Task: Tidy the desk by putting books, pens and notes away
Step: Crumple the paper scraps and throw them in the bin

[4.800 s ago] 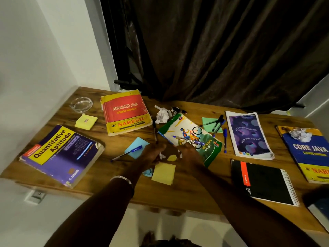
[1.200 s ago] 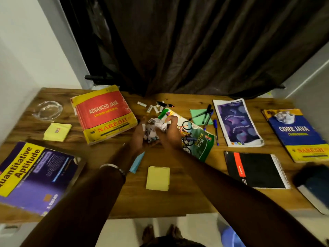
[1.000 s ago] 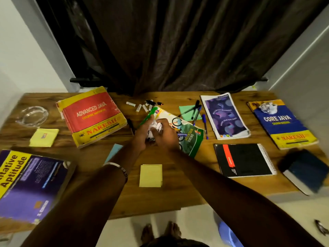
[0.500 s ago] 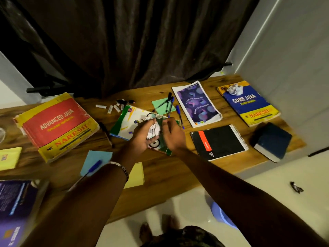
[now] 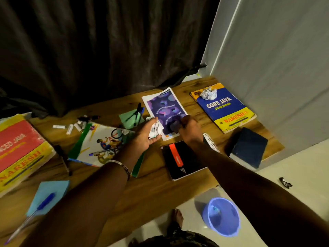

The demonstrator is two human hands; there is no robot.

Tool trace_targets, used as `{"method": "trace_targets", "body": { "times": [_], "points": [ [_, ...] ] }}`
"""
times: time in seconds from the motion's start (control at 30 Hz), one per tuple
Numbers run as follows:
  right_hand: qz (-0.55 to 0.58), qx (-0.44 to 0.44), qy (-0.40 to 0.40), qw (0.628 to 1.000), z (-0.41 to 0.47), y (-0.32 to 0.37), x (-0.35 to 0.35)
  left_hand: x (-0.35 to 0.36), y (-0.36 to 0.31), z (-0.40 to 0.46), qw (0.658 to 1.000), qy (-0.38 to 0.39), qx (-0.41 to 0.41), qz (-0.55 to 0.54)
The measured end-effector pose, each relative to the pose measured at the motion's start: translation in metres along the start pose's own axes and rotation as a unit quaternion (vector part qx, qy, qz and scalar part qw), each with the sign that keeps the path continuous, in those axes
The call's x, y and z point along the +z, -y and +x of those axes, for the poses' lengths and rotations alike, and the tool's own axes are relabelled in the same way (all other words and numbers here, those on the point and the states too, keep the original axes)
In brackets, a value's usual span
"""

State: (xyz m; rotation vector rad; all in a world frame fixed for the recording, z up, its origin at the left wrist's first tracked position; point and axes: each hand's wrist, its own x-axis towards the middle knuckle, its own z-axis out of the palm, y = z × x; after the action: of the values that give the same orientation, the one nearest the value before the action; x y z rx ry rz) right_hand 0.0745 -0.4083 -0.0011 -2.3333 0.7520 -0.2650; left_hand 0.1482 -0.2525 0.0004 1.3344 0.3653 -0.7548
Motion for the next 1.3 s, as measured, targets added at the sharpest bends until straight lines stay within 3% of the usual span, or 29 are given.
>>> {"method": "trace_targets", "body": {
  "times": [0.13,0.33,0.67,0.8,0.93,1.03,1.3],
  "points": [
    [-0.084,0.026,0.011,0.996,0.061,-0.024,-0.035,0.043,-0.008,0.020,1.000,-0.005,-0.017,-0.012],
    [-0.205,-0.010,0.011,0.979,0.142,-0.052,-0.064,0.089,-0.016,0.046,0.999,-0.026,-0.023,-0.029],
    [-0.253,-0.011,0.117,0.960,0.217,-0.073,-0.074,0.123,-0.021,0.073,1.000,-0.004,-0.012,-0.025],
    [-0.203,-0.002,0.121,0.972,0.225,-0.092,-0.068,0.132,-0.023,0.073,1.000,-0.007,-0.012,-0.008],
    [-0.144,-0.039,0.033,0.988,0.210,-0.093,-0.065,0.132,-0.021,0.066,1.000,-0.015,-0.003,-0.006],
    [-0.029,-0.035,0.005,0.999,0.186,-0.080,-0.067,0.132,-0.019,0.062,1.000,-0.010,-0.008,-0.004],
    [0.209,-0.017,0.049,0.977,0.103,-0.053,-0.072,0.141,0.004,0.025,0.999,0.030,-0.031,-0.017]
  ]
}}
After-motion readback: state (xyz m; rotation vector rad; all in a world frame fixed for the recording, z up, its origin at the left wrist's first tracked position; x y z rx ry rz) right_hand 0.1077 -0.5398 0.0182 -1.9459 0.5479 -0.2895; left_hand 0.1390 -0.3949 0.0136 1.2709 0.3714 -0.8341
